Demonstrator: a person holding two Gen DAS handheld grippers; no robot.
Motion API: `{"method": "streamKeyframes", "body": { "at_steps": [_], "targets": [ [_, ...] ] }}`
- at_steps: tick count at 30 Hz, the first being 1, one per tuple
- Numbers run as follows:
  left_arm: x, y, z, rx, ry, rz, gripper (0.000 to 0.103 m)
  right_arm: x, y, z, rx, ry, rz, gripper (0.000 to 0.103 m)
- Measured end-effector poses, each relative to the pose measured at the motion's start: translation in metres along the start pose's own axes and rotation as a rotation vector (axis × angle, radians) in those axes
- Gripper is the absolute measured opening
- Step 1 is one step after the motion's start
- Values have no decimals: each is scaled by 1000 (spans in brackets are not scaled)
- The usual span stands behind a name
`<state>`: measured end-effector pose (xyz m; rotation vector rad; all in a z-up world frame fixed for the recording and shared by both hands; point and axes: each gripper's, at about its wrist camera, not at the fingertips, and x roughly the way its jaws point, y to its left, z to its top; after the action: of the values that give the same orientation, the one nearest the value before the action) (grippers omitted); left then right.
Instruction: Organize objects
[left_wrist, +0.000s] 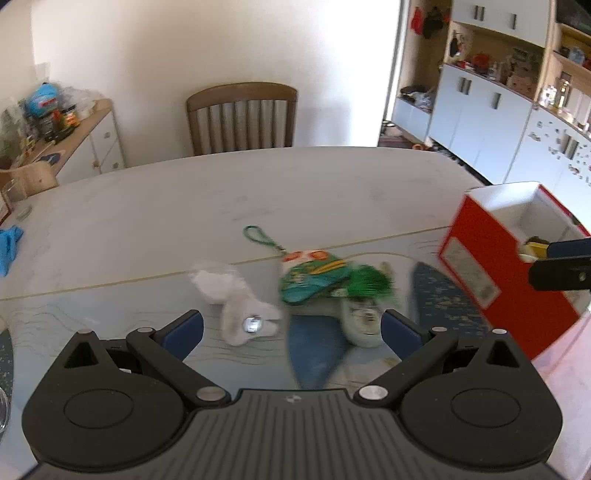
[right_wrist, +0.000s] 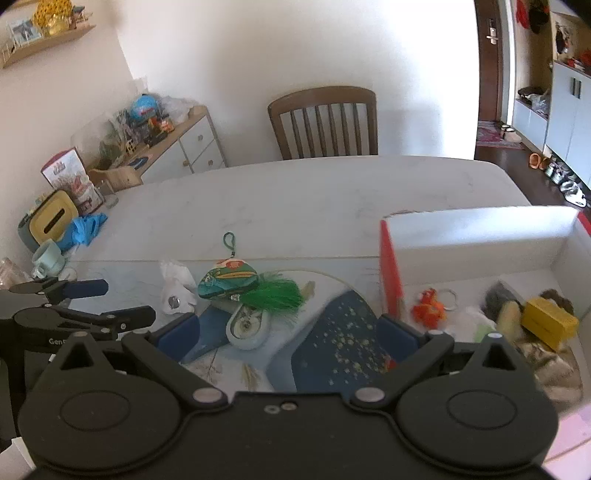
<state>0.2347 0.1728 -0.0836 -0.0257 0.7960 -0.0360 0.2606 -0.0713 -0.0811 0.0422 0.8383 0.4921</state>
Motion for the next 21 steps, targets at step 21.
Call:
{"method": "streamKeyframes", "body": {
  "at_steps": [21],
  "targets": [
    [76,34,-14,7,18,25,103,116,50,37,-105,121,21,99]
  ]
}}
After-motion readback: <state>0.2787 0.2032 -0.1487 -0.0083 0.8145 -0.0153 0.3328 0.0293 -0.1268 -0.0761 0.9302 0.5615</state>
